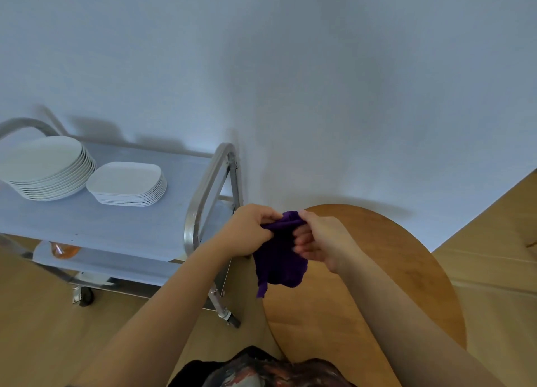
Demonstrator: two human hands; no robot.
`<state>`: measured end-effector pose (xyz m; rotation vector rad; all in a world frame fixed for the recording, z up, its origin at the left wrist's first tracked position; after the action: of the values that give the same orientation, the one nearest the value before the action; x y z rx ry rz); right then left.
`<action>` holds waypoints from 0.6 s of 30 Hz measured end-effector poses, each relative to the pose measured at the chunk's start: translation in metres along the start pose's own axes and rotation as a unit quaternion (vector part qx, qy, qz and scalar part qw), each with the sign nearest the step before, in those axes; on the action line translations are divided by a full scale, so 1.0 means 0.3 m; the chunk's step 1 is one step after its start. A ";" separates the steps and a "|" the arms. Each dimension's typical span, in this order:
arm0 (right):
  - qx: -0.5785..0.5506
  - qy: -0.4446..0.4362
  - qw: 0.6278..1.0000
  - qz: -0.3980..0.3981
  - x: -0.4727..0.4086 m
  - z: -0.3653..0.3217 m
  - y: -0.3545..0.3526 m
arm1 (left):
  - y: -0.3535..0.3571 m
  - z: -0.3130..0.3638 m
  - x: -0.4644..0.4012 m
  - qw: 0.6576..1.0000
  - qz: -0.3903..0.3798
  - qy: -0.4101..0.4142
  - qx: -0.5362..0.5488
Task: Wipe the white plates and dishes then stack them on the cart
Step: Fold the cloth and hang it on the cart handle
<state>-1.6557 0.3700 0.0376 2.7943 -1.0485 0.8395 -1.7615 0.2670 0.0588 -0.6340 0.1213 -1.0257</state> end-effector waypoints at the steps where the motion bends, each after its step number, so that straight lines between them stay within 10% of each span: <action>1: 0.111 -0.070 0.990 0.055 -0.005 -0.033 -0.044 | -0.004 -0.002 0.004 1.000 -0.006 -0.007 0.014; 5: 0.267 -0.290 0.912 0.114 -0.002 -0.157 -0.088 | -0.034 0.013 0.009 0.998 0.002 -0.022 0.051; 11: 0.313 -0.092 0.940 -0.104 -0.069 -0.013 0.007 | -0.040 0.023 0.012 0.990 0.067 -0.032 0.117; 18: 0.268 -0.344 0.899 0.043 -0.011 -0.143 0.005 | -0.041 0.029 0.018 0.987 0.103 -0.011 0.122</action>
<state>-1.6791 0.3802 0.0721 3.6845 -1.1406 0.1004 -1.7647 0.2620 0.0737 -0.4005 0.0399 -0.8174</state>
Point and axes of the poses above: each hand's wrist, its own x-axis away from the middle knuckle, its own y-axis out of the palm, z = x × y, the point moved 7 cm from there along -x, towards the middle knuckle, and after that the axes turned 2 degrees about -y, right-handed, at the moved point
